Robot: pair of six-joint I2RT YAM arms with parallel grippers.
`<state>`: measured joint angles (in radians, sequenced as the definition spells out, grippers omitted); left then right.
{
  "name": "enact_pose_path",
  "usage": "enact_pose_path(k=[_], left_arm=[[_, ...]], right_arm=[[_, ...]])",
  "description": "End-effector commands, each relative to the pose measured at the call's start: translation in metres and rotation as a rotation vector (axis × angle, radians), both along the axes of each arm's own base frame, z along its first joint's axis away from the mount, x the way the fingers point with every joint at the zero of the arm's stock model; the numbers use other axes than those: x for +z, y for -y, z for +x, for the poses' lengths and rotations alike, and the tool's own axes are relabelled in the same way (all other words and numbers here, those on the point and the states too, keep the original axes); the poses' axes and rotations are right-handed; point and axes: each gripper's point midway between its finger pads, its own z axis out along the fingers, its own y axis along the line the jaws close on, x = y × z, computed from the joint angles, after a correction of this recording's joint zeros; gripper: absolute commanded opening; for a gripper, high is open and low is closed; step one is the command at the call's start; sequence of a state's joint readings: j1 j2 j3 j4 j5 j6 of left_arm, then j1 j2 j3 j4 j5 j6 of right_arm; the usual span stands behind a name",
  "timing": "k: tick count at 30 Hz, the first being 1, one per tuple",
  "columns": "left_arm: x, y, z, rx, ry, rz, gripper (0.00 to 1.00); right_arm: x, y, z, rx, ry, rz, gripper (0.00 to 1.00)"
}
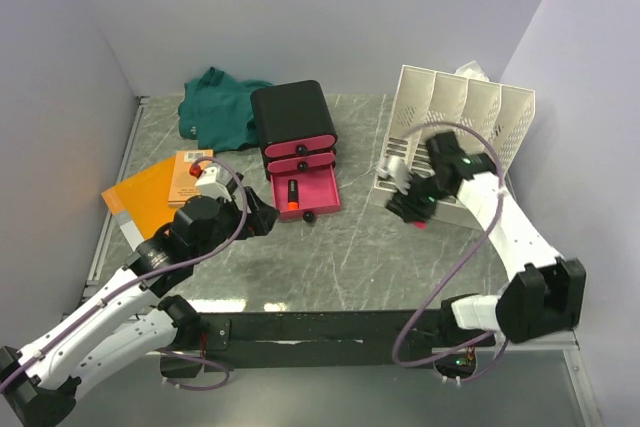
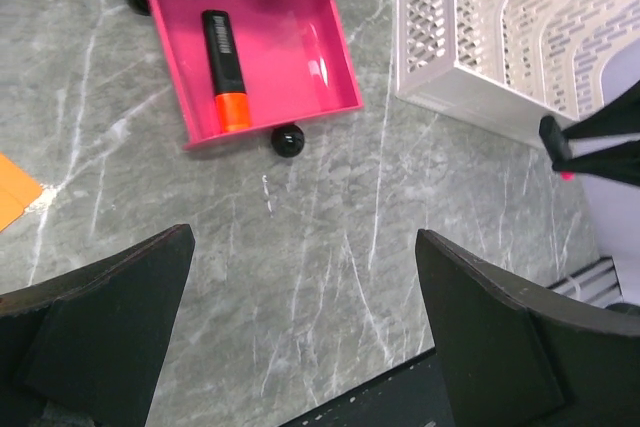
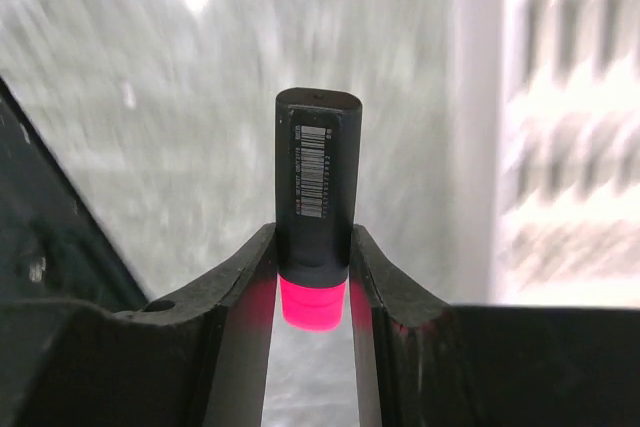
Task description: Organize the desk
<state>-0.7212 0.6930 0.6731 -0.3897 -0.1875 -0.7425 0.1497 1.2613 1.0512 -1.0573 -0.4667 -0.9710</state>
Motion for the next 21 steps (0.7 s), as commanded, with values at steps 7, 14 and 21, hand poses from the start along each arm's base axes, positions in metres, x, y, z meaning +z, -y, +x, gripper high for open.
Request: enact_pose_path(k=[7, 14, 21], left_arm=[[-0.011, -0.026, 0.002, 0.136, -0.018, 0.016, 0.99], [-0.017, -0.030, 0.003, 0.180, -0.029, -0.003, 0.99], [-0.034, -0.031, 0.007, 0.228, -0.072, -0.012, 0.99]], right_arm=[[0.060, -0.167, 0.107, 0.223, 0.232, -0.102, 0.01], [0.047, -0.229, 0.151, 0.243, 0.350, -0.169, 0.07], [0.007, -0.254, 0.157, 0.223, 0.300, -0.143, 0.18]])
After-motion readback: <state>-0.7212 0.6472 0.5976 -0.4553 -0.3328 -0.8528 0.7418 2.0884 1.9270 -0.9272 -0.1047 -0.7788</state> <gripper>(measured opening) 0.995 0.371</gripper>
